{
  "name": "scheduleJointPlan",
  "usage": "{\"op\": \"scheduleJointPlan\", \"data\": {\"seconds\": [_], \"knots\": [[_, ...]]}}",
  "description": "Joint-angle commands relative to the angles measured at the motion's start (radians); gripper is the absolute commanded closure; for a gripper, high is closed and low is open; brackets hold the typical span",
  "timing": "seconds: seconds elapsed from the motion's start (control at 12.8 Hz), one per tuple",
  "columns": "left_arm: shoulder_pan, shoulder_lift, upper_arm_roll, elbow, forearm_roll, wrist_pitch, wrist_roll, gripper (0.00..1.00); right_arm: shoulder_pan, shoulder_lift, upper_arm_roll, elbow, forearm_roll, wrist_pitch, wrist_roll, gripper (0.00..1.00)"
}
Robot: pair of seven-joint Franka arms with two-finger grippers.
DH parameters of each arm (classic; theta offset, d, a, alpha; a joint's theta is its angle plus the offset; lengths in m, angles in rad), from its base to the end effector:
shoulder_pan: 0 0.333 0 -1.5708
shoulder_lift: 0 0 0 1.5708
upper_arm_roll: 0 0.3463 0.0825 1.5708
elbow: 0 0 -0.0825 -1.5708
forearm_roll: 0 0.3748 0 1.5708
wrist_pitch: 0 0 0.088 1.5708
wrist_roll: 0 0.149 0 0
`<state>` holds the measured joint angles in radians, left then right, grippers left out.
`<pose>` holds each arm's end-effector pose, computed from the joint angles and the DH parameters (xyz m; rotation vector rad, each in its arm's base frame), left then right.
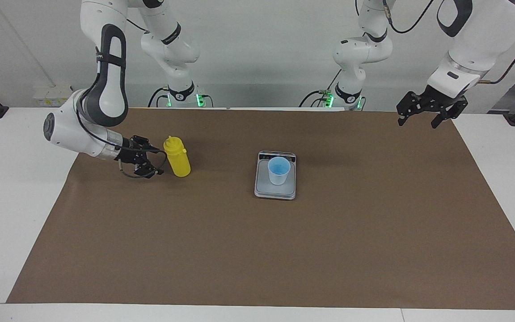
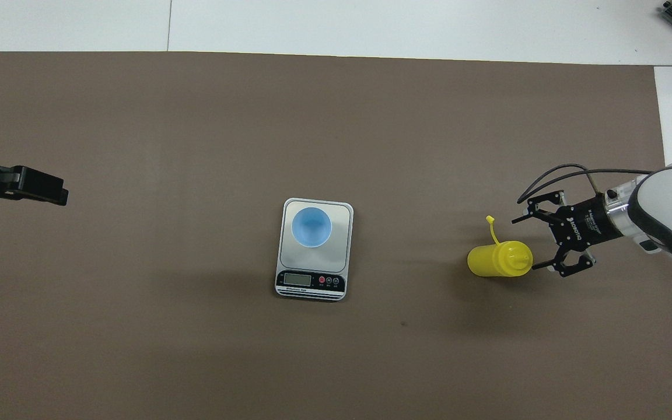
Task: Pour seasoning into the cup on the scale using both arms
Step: 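Lower the right gripper over the yellow bottle and grasp it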
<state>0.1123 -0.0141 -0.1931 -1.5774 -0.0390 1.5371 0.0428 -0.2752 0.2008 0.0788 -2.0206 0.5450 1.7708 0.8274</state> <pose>0.5336 -0.0499 0.6144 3.0995 -0.1930 -0.0422 0.5266 -0.0377 0.3383 -2.1633 1.5734 0.8035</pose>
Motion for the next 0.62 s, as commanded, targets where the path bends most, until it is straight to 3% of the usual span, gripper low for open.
{"op": "scheduleJointPlan", "data": {"seconds": [0.0, 0.55], "knots": [[0.001, 0.000, -0.003, 0.005, -0.012, -0.008, 0.012, 0.00, -0.004, -0.015, 0.003, -0.070, 0.068, 0.029, -0.042, 0.00], [-0.005, -0.004, -0.011, -0.012, 0.031, 0.018, 0.015, 0.00, 0.004, -0.027, 0.003, -0.173, 0.266, 0.073, -0.033, 0.00]]}}
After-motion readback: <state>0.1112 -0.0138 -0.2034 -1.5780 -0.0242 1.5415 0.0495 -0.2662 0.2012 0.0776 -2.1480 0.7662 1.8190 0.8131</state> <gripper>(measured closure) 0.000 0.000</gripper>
